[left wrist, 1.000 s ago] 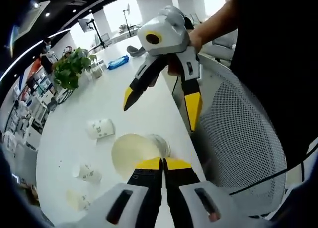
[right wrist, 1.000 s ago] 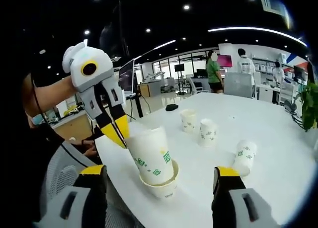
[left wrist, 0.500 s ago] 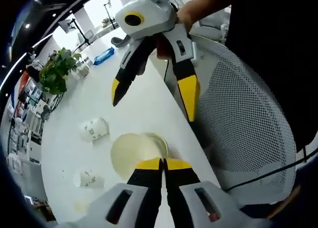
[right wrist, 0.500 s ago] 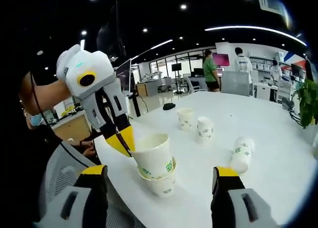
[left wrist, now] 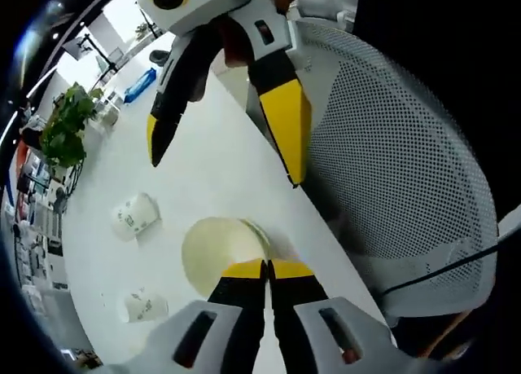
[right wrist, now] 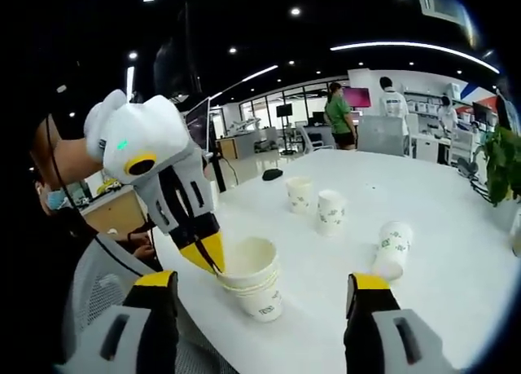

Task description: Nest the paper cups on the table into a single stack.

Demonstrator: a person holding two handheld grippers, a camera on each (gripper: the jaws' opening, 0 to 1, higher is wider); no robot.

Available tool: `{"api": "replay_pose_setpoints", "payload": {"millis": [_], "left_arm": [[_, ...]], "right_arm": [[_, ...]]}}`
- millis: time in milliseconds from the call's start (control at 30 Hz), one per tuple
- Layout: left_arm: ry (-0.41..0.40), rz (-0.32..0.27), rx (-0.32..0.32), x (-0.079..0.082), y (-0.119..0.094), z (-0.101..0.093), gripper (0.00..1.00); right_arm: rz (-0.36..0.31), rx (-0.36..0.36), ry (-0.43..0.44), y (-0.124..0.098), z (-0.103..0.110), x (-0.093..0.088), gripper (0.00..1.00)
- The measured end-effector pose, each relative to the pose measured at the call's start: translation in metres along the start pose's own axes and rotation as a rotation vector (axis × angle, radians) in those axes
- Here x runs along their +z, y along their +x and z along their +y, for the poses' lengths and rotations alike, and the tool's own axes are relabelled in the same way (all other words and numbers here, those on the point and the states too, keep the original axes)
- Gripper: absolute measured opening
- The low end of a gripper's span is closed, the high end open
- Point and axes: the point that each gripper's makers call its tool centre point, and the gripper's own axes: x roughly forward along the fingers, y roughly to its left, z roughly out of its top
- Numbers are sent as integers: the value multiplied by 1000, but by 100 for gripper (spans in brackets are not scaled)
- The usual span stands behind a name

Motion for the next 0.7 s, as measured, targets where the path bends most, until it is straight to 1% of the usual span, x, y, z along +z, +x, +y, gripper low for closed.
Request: {"api": "replay_pose_setpoints", "payload": {"millis": [167,300,367,567,700], "left_arm": [[12,-5,-9,5,3,2,0],[17,-4,-10,6,3,4,0],[15,-5,-9,6,2,4,2],[-10,-25,-14,6,-2,2,7],[-32,-54,1,10,-9,4,6]], "right_arm": [[1,-3,2,0,0,-1,85],[1,-6,2,0,0,-1,85],[-1,-8,2,0,0,-1,85],[-1,-14,3,-1,-3,-1,84],[4,-18,0,-2,-5,-2,84]]}}
